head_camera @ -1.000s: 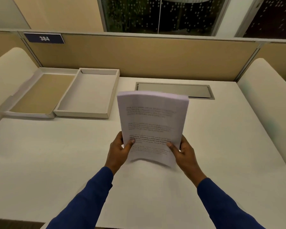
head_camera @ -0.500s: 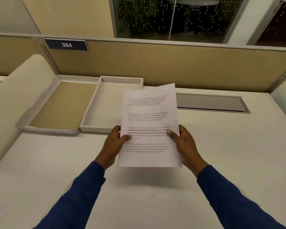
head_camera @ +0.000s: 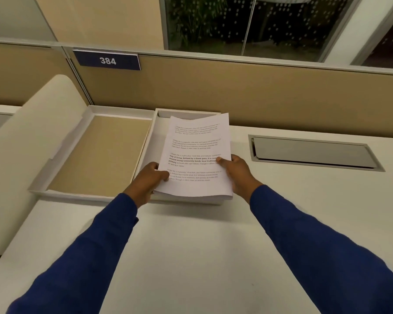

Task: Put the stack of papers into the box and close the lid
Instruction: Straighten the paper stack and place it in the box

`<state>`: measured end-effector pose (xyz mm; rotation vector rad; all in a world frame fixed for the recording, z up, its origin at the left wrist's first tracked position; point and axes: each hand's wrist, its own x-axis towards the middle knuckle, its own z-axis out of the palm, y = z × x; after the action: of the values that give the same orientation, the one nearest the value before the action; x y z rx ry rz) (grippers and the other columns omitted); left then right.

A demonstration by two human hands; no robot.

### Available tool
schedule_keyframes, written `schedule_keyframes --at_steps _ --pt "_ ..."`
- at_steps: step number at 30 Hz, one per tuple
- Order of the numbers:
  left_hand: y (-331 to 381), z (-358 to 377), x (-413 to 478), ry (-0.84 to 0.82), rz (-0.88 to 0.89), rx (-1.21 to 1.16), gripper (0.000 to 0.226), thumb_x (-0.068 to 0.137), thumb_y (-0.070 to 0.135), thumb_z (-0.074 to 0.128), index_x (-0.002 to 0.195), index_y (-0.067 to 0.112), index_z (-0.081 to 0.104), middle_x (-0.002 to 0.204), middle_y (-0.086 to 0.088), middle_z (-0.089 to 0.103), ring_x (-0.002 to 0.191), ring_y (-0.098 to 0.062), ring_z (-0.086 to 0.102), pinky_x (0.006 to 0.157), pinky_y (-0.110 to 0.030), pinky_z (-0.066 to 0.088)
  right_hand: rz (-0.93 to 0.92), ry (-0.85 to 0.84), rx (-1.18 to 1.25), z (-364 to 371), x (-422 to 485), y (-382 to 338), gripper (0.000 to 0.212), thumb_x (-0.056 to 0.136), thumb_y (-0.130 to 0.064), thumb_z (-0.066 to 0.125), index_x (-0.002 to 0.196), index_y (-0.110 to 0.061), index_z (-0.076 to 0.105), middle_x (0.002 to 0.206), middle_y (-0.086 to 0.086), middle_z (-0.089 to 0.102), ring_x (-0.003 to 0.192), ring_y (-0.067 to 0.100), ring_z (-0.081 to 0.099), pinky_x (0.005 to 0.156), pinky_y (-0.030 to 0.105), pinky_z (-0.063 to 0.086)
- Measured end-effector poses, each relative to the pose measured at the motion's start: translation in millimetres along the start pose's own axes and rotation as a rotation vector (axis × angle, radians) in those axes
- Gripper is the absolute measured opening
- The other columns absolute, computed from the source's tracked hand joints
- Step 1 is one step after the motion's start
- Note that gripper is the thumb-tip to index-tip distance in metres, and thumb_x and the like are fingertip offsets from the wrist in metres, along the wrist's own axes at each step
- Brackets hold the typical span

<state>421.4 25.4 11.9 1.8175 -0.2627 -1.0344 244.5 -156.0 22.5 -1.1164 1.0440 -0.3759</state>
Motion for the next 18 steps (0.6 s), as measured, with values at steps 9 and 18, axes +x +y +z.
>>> schedule_keyframes --at_steps 9,18 --pt "8.4 -18.3 58.0 0.072 -0.005 0.118 0.031 0.085 -0.003 0.059 0.113 0.008 0.054 0.124 -0.015 0.065 0.100 -0.031 0.063 0.061 -0.028 0.049 0.080 0.024 -0.175 47.4 58.2 -11.7 0.035 0.098 -0.019 0.066 0.130 -0.005 0.059 0.127 0.014 0.069 0.111 0.036 0.069 0.098 0.054 0.056" --pt "-15.3 -10.7 69.4 0.260 0.108 0.381 0.038 0.095 0.010 0.059 0.132 0.009 0.052 0.128 -0.013 0.066 0.093 -0.022 0.062 0.071 -0.028 0.050 0.146 0.171 -0.311 67.7 82.6 5.6 0.017 0.098 -0.019 0.064 0.083 -0.011 0.059 0.121 0.016 0.070 0.110 0.035 0.068 0.097 0.051 0.058"
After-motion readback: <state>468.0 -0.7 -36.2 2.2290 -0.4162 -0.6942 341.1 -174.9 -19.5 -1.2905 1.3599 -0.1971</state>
